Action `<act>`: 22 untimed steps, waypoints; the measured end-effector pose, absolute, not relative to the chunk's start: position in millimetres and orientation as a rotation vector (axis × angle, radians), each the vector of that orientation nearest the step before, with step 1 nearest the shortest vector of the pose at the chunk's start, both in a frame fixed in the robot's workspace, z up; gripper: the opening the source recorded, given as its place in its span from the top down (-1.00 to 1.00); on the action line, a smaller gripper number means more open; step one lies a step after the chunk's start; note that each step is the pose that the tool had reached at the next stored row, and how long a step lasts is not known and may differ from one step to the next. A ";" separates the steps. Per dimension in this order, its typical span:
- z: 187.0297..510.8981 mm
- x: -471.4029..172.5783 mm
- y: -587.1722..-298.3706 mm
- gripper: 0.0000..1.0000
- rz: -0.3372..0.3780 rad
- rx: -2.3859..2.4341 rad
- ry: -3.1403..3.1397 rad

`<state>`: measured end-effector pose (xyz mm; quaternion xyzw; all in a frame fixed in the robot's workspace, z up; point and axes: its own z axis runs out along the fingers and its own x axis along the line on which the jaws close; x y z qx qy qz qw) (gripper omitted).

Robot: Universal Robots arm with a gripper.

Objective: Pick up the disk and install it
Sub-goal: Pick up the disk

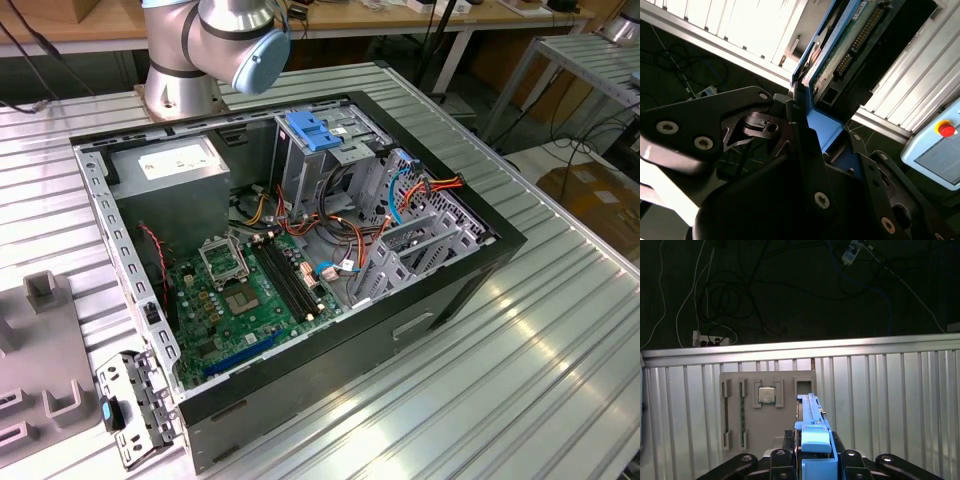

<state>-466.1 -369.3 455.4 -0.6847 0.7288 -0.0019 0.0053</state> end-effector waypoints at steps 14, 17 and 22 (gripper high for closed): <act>478.6 -466.1 -369.3 0.25 -0.005 -2.144 2.282; 482.8 -466.1 -369.3 0.25 -0.004 -2.145 2.283; 491.5 -466.1 -369.3 0.25 -0.004 -2.145 2.283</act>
